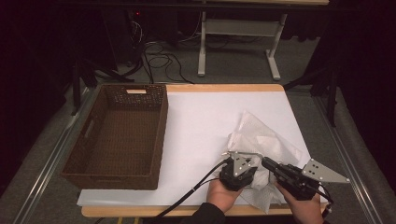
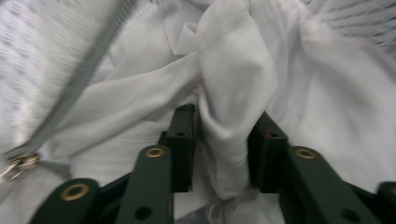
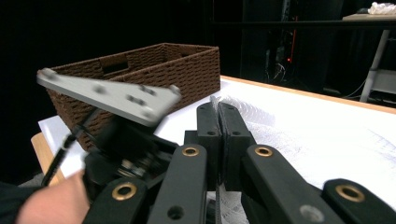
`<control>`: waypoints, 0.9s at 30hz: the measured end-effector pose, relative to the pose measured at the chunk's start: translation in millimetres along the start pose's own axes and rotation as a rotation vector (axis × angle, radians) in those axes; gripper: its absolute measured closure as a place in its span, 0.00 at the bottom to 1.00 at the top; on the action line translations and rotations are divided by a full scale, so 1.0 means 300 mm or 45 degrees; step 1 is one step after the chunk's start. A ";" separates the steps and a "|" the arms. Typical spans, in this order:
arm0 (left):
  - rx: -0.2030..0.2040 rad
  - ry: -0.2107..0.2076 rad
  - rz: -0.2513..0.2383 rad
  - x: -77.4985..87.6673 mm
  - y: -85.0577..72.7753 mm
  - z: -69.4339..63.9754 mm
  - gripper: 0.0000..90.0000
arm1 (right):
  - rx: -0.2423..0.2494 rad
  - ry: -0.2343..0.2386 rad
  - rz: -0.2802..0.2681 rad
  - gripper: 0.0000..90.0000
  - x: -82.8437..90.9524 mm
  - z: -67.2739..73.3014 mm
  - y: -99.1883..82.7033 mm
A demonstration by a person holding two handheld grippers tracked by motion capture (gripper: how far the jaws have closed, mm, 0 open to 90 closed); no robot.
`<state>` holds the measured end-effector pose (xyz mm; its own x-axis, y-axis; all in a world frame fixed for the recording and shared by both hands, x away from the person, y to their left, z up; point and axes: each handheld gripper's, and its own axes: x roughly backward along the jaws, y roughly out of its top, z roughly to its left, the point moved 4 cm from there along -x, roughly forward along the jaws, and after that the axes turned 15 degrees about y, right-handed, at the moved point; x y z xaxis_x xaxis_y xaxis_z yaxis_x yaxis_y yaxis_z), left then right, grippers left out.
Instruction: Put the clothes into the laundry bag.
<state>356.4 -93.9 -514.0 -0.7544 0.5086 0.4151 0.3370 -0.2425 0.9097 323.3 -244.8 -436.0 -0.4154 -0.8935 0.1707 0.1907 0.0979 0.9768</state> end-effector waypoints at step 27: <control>0.003 -0.025 0.025 0.085 -0.041 -0.054 0.22 | 0.003 0.003 0.035 1.00 -0.026 0.010 -0.012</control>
<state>323.9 -91.4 -514.7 -0.7362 0.5202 0.4329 0.3528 -0.2509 0.9014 323.2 -236.7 -440.4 -0.4081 -0.8914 0.1971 0.2002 0.1233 0.9720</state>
